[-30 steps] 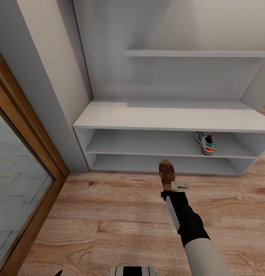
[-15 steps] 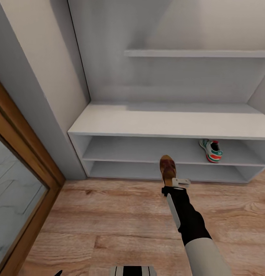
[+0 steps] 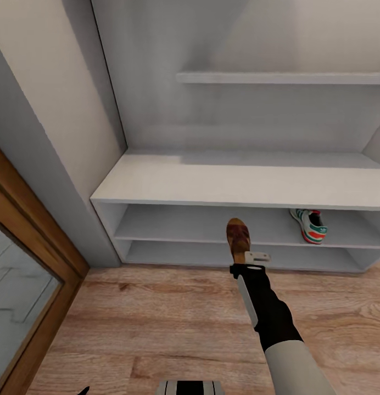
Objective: Pick up the two gym shoes and the two sandals from the corridor floor and place them onto the hallstand (shoe rack) in the corridor, making sure they are on the rack and not on the floor. Arrange them so the two gym shoes are next to each other and the two sandals are next to each other.
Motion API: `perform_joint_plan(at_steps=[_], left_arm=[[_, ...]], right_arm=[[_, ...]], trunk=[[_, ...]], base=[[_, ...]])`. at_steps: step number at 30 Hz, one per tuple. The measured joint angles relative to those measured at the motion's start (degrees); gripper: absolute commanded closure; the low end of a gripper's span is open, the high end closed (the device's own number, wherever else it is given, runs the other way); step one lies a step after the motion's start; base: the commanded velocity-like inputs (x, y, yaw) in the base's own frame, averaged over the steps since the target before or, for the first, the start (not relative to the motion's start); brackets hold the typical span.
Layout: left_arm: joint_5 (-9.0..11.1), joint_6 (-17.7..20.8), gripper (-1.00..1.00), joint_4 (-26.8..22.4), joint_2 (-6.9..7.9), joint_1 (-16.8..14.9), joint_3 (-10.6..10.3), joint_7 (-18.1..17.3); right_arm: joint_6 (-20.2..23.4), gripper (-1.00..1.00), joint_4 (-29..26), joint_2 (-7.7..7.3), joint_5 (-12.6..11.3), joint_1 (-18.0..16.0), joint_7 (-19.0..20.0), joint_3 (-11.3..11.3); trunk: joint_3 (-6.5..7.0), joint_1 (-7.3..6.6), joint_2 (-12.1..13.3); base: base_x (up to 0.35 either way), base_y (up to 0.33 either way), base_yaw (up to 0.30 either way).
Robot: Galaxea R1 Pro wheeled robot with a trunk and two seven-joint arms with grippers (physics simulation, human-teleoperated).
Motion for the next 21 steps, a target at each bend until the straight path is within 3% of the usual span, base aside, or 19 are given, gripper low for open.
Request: perform_joint_plan(at_steps=[15, 21], left_arm=[[0.00, 0.00, -1.00, -0.02, 0.00, 0.00, 0.00, 0.00], [-0.01, -0.08, -1.00, -0.01, 0.00, 0.00, 0.02, 0.00]], right_arm=[[-0.01, 1.00, 0.62, 0.00, -0.03, 0.01, 0.09, 0.03], [-0.01, 1.00, 0.61, 0.00, 0.03, 0.01, 0.04, 0.03]], trunk=[[0.00, -0.02, 0.00], [0.00, 0.00, 0.00]], base=[[0.299, 0.068, 0.000], [0.107, 0.014, 0.000]])
